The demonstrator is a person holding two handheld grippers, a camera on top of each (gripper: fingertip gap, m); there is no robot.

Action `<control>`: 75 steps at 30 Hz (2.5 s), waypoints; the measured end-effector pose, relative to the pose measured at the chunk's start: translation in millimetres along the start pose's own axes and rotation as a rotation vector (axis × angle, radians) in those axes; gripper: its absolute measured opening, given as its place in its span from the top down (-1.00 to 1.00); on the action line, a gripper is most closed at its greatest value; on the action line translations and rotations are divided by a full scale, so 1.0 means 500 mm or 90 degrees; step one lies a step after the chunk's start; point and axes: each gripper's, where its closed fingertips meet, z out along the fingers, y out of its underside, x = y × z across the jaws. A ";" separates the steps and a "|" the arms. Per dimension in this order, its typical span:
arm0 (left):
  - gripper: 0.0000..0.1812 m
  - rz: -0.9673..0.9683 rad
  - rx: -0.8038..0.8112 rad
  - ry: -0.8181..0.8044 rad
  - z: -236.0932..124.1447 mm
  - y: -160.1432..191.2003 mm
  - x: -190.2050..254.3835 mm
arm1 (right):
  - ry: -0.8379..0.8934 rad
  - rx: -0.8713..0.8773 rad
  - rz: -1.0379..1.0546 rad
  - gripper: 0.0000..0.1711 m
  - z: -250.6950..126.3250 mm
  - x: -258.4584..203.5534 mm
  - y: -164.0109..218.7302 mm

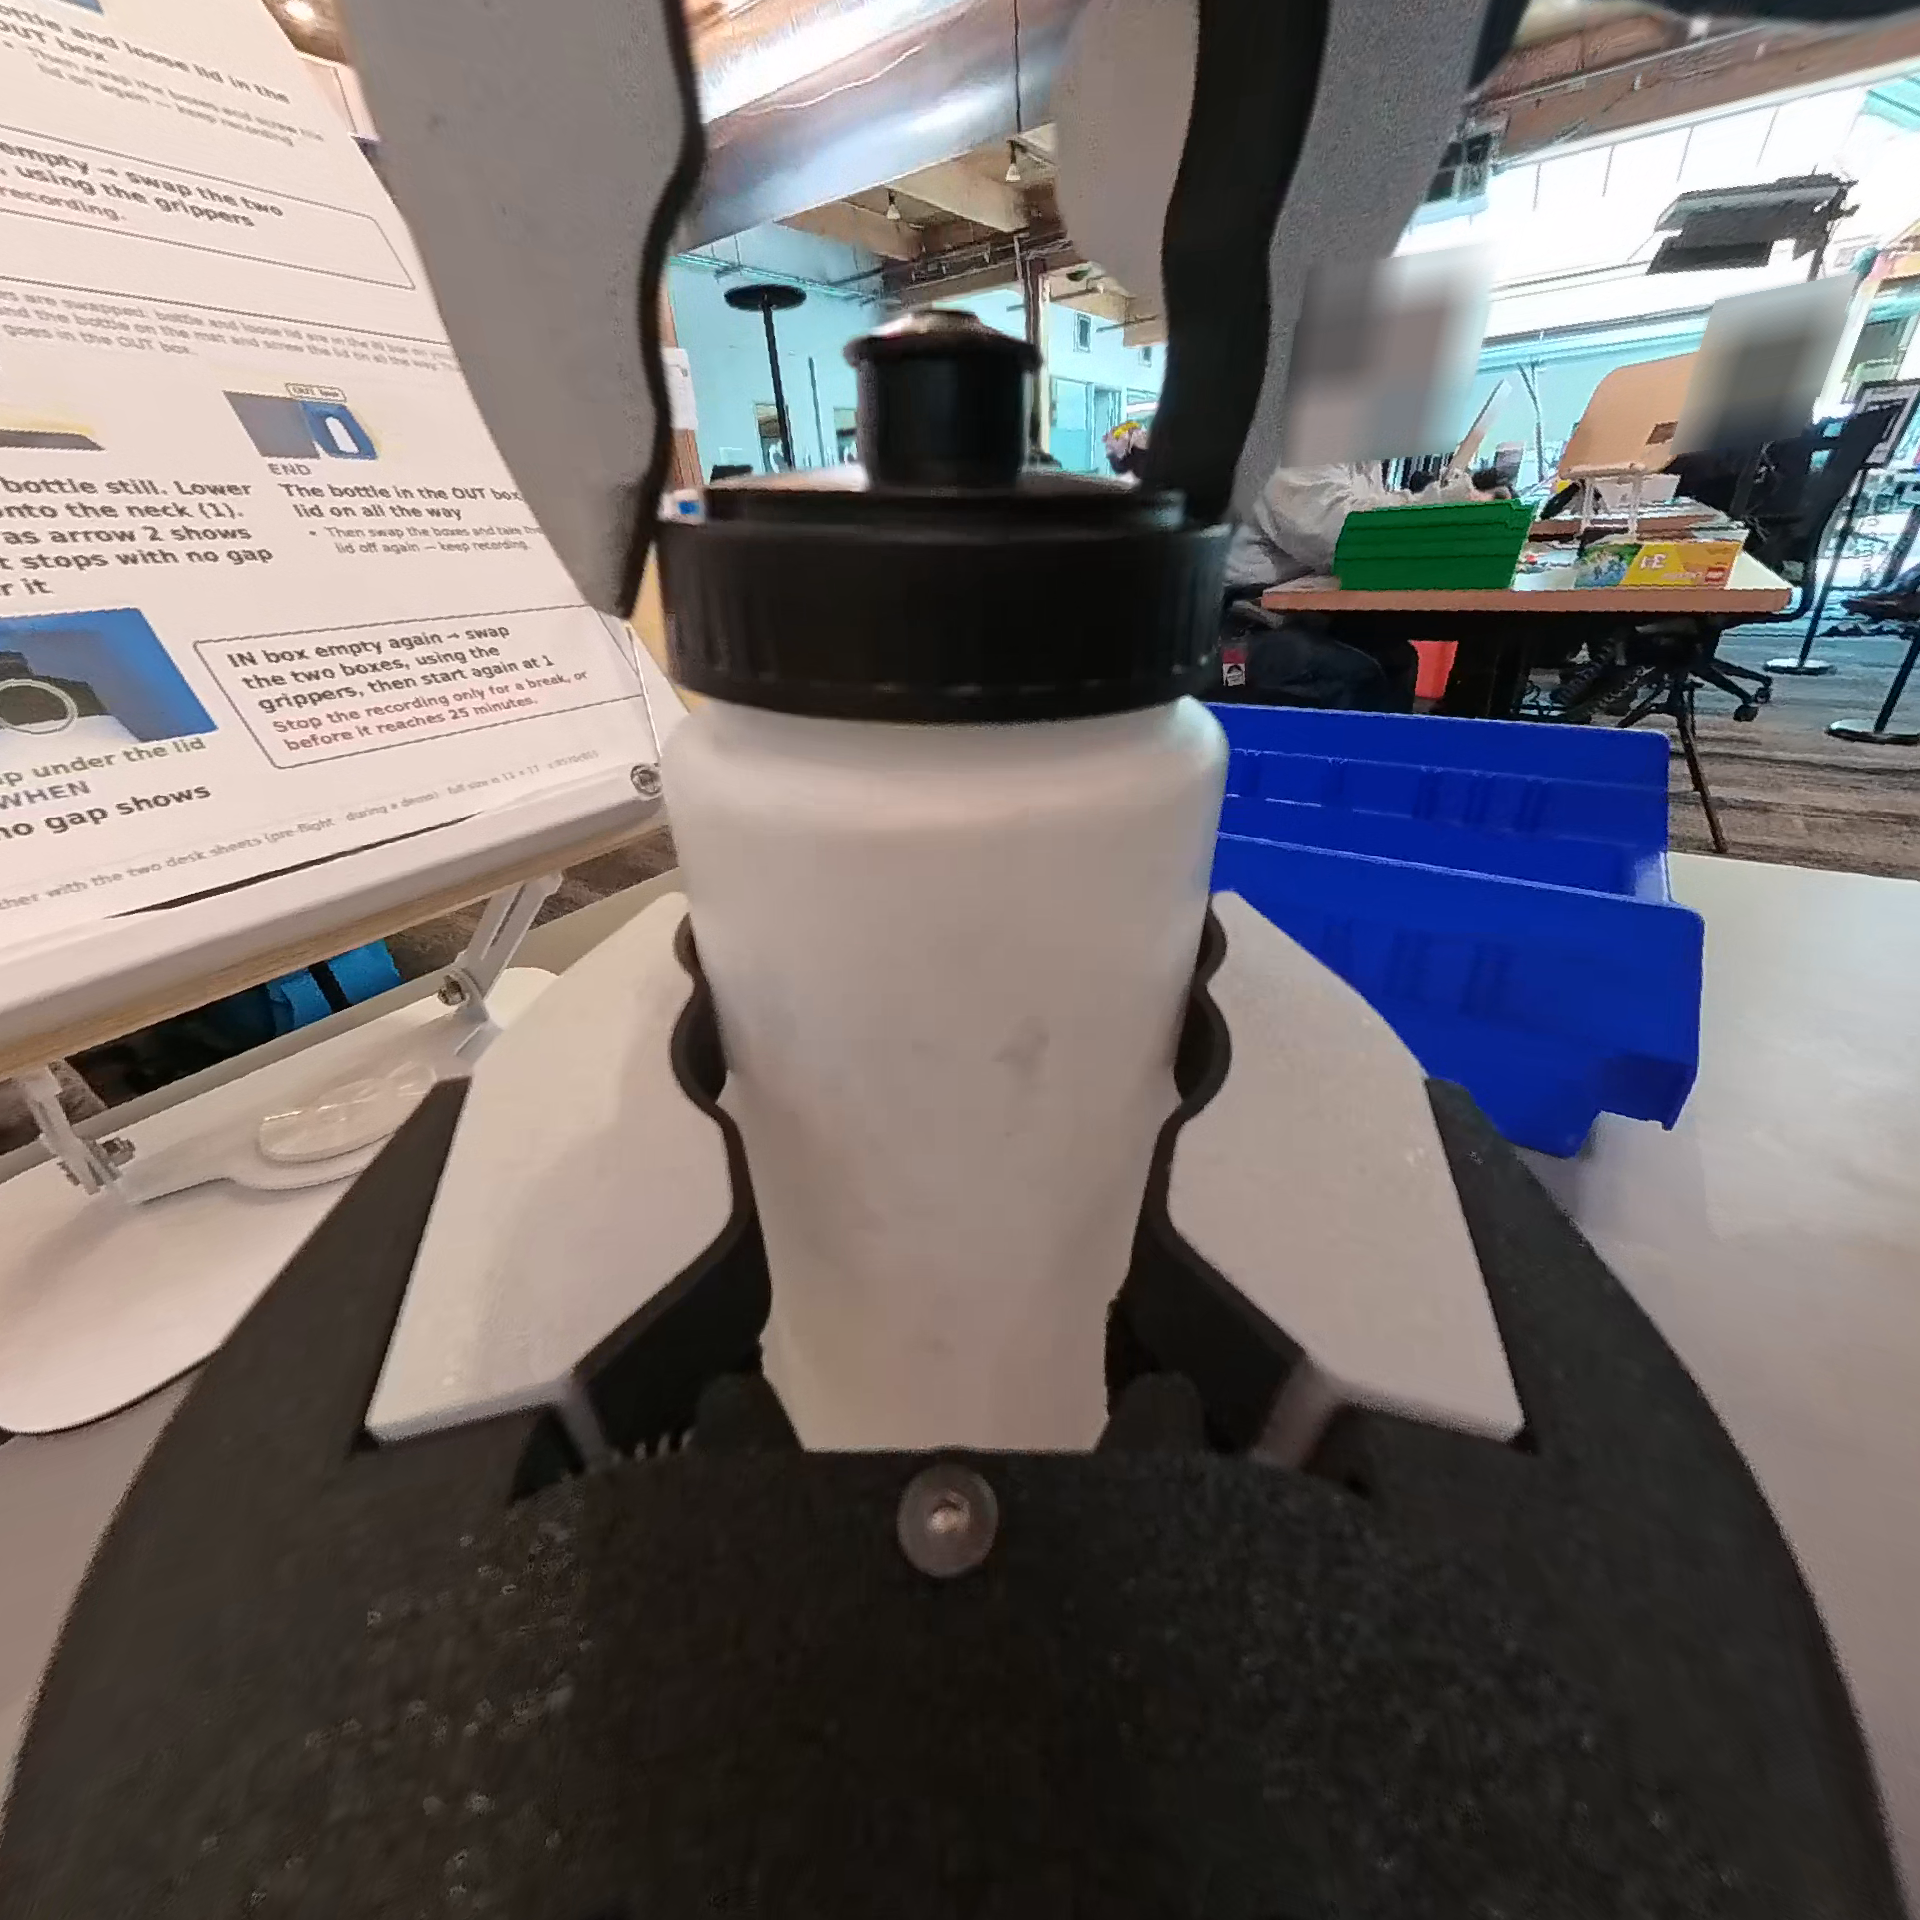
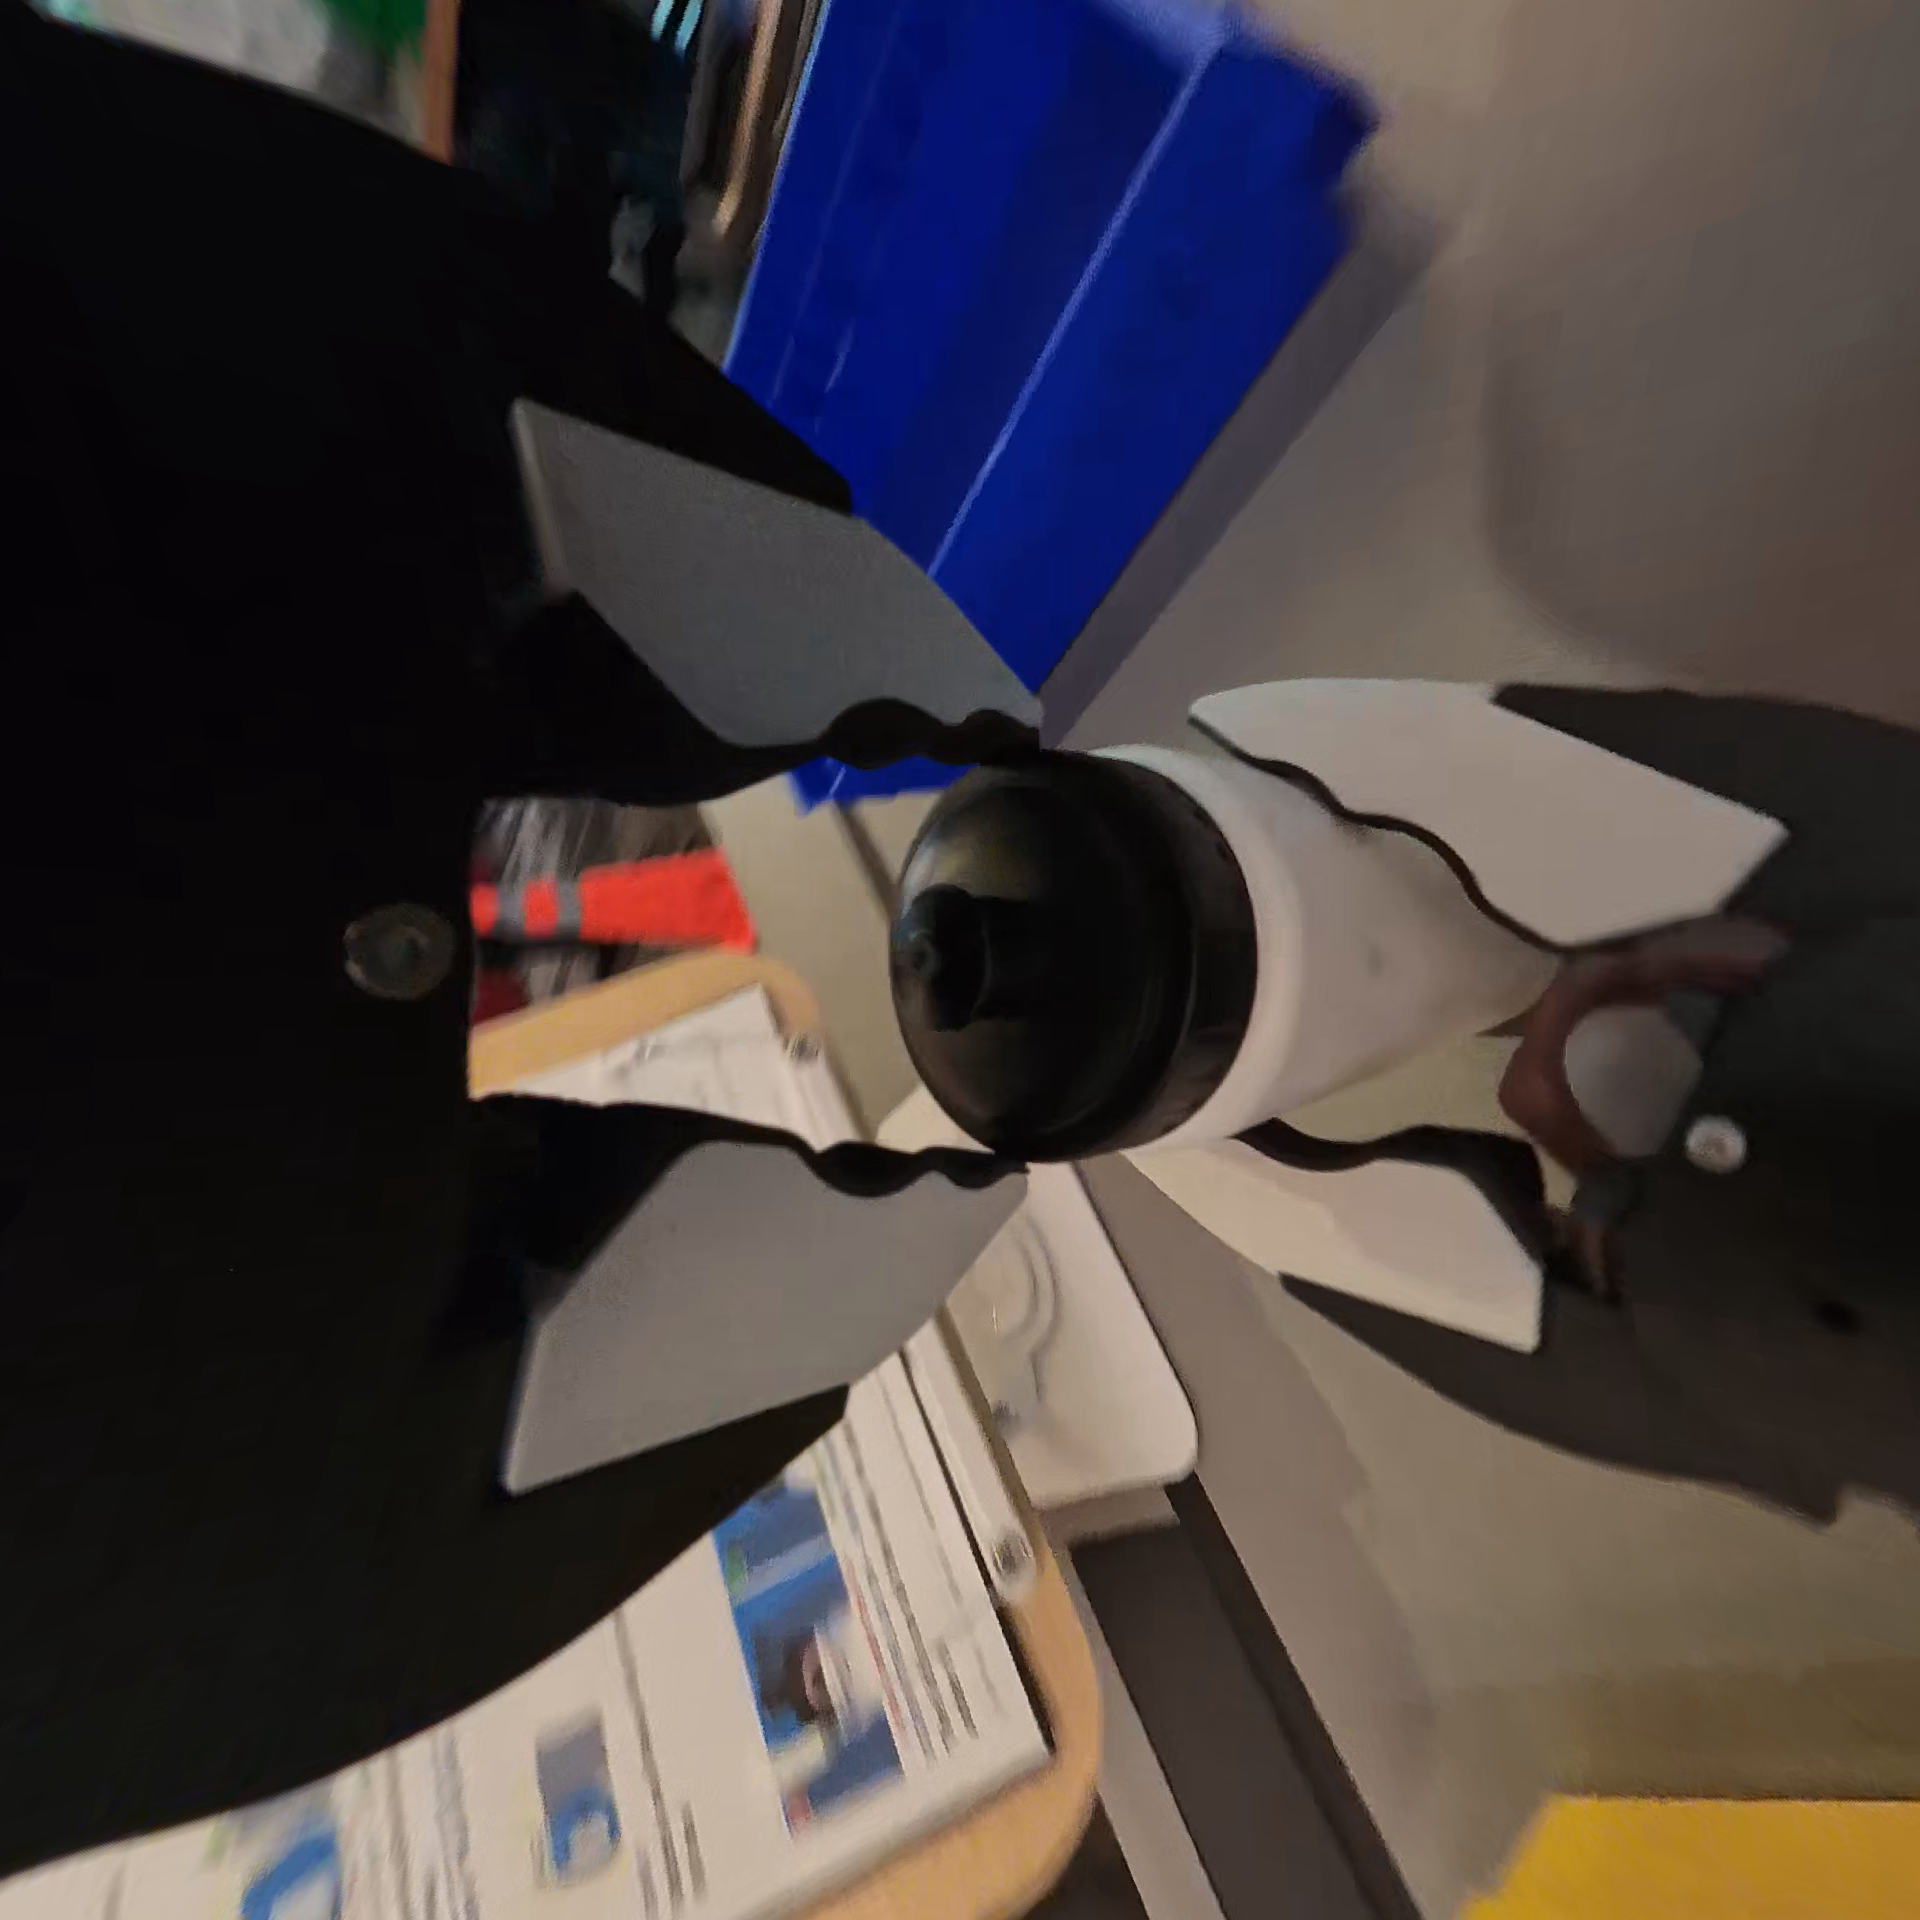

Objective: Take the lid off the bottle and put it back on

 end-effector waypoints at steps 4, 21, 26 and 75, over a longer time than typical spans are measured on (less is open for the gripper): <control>0.05 0.001 0.002 0.007 -0.001 0.000 0.003 | 0.097 -0.118 -0.274 0.17 -0.005 0.012 0.002; 0.05 -0.015 -0.001 -0.012 -0.004 0.001 -0.002 | 0.062 0.228 0.620 -0.20 -0.051 0.005 -0.034; 0.05 -0.014 -0.003 -0.030 -0.005 0.002 -0.005 | 0.020 0.307 0.928 -0.19 -0.029 0.015 -0.035; 0.05 -0.021 0.006 -0.005 -0.011 0.000 0.006 | 0.093 0.326 0.721 -0.45 -0.080 0.027 -0.031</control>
